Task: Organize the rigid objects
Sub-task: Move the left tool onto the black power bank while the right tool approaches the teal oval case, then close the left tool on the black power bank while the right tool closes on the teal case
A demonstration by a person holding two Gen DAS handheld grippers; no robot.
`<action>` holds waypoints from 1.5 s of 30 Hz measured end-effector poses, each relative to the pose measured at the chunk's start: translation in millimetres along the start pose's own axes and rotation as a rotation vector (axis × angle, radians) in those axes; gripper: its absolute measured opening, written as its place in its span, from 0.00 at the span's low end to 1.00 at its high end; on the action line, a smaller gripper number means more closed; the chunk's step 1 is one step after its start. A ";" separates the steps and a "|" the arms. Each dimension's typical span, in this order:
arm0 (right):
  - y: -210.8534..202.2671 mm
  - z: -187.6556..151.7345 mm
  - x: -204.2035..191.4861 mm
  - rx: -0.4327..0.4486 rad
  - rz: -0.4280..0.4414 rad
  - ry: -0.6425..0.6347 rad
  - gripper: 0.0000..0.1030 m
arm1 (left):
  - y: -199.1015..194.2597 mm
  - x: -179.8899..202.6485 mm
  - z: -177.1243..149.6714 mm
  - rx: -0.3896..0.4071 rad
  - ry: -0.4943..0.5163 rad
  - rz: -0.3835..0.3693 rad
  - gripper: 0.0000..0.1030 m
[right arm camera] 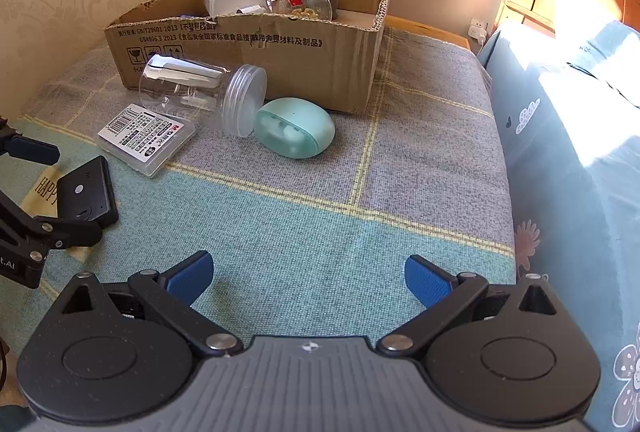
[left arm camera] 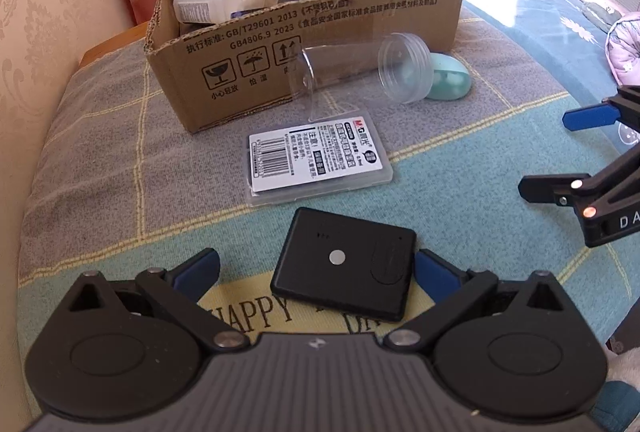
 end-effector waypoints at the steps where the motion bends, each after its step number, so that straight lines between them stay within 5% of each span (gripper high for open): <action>1: 1.7 -0.7 0.8 -0.004 -0.001 0.001 1.00 | 1.9 -0.1 2.2 0.001 -0.009 -0.006 1.00; 15: 33.9 32.3 11.0 0.085 0.015 -0.060 1.00 | 6.4 -13.8 10.4 0.059 -0.122 0.016 1.00; 30: 61.0 74.2 6.9 0.159 0.255 -0.335 0.98 | 5.7 -13.9 10.1 0.062 -0.125 0.013 1.00; 34: 55.7 77.5 3.8 0.164 0.285 -0.373 0.77 | 5.3 -13.8 9.9 0.063 -0.122 0.013 1.00; 40: 50.3 78.4 1.8 0.154 0.255 -0.369 0.58 | 5.1 -13.8 9.5 0.056 -0.119 0.011 1.00; 45: 41.2 67.1 1.8 0.131 0.197 -0.317 0.57 | 0.2 -12.4 2.3 0.056 -0.105 0.008 1.00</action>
Point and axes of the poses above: each gripper's, at about its wrist camera, not at the fingertips, and y roughly the way its jaws point, x to its right, z to its top, the point moved 8 cm from there along y, roughly the way its jaws point, and after that the axes turned 10 degrees about -y, right-handed, at the moved point
